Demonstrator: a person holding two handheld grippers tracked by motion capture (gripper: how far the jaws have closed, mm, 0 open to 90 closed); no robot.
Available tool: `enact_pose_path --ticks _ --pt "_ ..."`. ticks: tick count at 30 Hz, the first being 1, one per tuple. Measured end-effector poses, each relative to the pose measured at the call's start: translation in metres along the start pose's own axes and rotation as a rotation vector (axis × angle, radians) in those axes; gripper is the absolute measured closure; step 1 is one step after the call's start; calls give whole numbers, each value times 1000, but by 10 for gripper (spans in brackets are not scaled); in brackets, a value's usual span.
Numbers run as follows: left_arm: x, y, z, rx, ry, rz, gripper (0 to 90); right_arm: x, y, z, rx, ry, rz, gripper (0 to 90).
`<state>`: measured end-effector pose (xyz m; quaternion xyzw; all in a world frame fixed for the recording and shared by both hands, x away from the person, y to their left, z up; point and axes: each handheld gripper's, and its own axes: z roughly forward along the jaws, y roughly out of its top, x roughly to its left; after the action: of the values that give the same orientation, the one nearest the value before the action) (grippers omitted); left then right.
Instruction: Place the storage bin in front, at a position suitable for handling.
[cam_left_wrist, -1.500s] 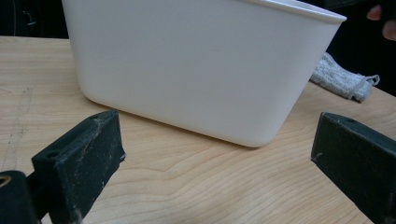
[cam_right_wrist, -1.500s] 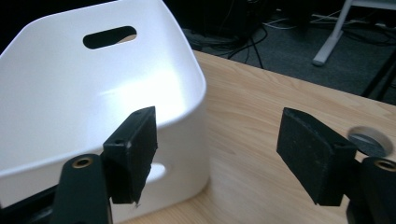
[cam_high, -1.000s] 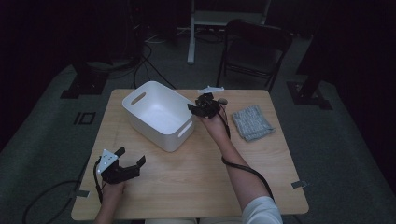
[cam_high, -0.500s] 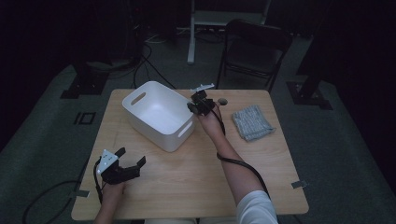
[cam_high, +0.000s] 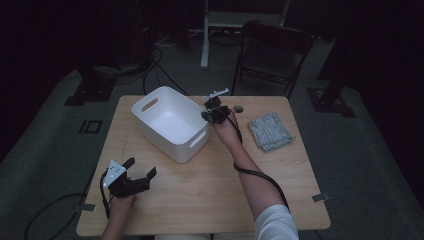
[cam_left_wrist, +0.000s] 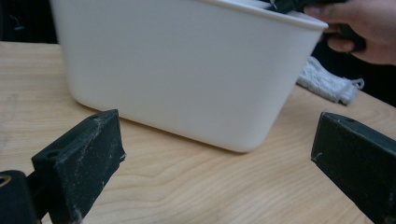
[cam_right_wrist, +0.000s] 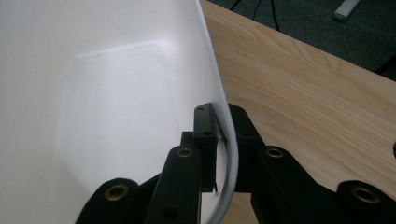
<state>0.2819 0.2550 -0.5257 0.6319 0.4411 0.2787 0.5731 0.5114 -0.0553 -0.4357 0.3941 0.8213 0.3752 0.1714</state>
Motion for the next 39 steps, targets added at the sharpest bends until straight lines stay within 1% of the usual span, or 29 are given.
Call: enact_pose_path --ticks 1,3,5,6,7,8,10,11,15,20,21,22,24,28,32,33,34,35,38,39 --pt "1 0 -1 -13 -13 -3 24 0 -1 -1 0 -1 -4 846" --pt "2 -1 -1 -39 -12 -6 24 0 -2 -4 4 1 -5 848" --pt "2 -1 0 -35 -28 -22 24 -1 -4 -6 3 -4 -13 849" --pt "2 -1 -1 -29 -33 -30 24 -2 -5 -8 4 -5 -15 850" --pt "2 0 0 -9 -39 -38 24 -2 -6 -9 8 -2 -15 852" --pt "1 0 0 13 -39 -37 24 -2 -7 -10 10 2 -17 852" --pt "-1 1 0 50 -24 -26 24 -3 -9 -13 12 7 -17 854" --pt "-2 1 0 59 -12 -17 24 -4 -10 -14 13 12 -14 855" --pt "-4 2 -1 66 2 -4 24 -7 -16 -20 16 24 -15 857" --pt "-3 2 -2 67 13 -13 24 -9 -23 -29 25 35 -28 858" --pt "-3 2 -3 70 11 -10 24 -10 -25 -31 26 36 -32 858" --pt "-4 2 -3 69 23 -3 24 -10 -27 -33 25 39 -34 859" --pt "-6 2 -3 69 24 12 27 -11 -31 -37 24 47 -39 859" --pt "-13 1 0 95 42 62 38 -12 -40 -45 20 62 -46 859" --pt "-19 -1 5 130 28 91 39 -13 -46 -53 27 71 -59 859" --pt "-20 -1 5 132 26 96 39 -13 -48 -56 34 73 -67 860" --pt "-20 -1 5 132 26 96 39 -13 -50 -58 37 75 -69 860" --pt "-21 -1 6 137 17 105 39 -13 -50 -58 37 75 -69 860" --pt "-25 -2 7 145 10 122 43 -14 -59 -67 40 81 -74 860" --pt "-25 -2 7 145 10 122 45 -14 -59 -67 40 81 -74 860"
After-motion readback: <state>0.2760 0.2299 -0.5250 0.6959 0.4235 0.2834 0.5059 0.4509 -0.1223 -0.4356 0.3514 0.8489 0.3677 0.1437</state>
